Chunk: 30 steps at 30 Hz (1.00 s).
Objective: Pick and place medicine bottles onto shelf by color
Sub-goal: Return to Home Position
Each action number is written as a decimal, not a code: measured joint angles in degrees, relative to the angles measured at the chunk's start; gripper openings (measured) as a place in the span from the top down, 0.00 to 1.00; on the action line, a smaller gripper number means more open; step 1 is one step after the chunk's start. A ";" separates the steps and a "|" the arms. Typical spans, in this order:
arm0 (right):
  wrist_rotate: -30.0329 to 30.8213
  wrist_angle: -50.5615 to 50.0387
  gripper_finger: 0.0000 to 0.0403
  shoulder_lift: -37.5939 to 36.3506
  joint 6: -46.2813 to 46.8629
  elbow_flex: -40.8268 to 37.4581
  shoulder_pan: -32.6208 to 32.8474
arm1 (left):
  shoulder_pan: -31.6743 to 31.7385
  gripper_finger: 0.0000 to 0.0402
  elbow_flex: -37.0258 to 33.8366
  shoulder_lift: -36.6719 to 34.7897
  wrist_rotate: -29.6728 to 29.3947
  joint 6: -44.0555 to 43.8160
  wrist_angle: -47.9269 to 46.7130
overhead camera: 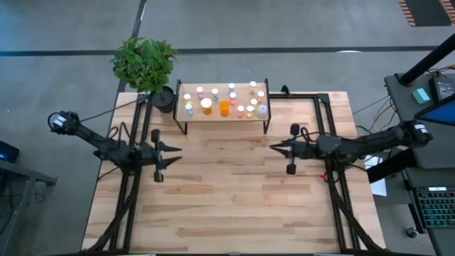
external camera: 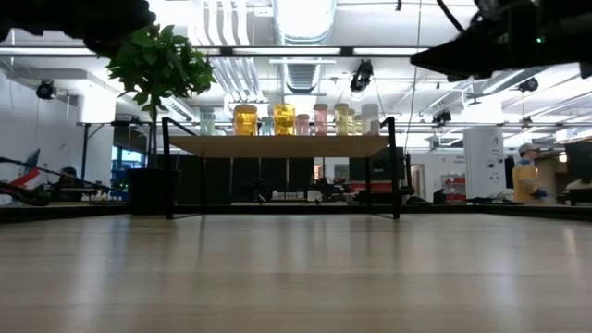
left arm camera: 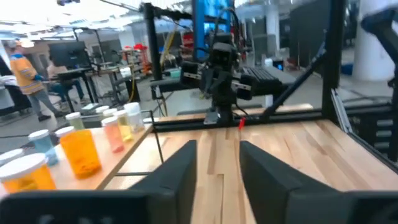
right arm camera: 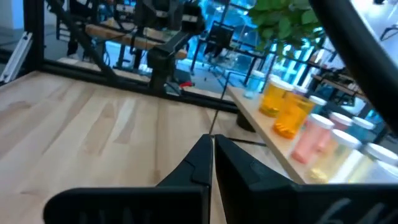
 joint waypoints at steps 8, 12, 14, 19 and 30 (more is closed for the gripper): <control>0.00 0.12 0.98 -11.45 1.24 -6.89 -0.82 | 0.19 0.90 -8.82 -10.48 -0.99 0.14 4.70; 0.02 0.51 0.98 -16.67 0.24 -10.22 -1.24 | 0.19 0.94 -13.36 -15.34 -2.79 0.15 8.31; 0.13 3.05 0.98 -19.47 -1.27 -12.38 -1.30 | 0.19 0.95 -15.73 -17.38 -2.82 0.47 9.89; 2.33 2.76 0.98 -24.69 -6.27 -13.34 -1.37 | 0.19 0.96 -16.32 -20.28 -2.83 0.06 5.82; 11.61 0.74 0.98 -26.85 -9.35 -13.36 -1.41 | 0.14 0.96 -16.36 -19.82 -2.86 0.11 5.42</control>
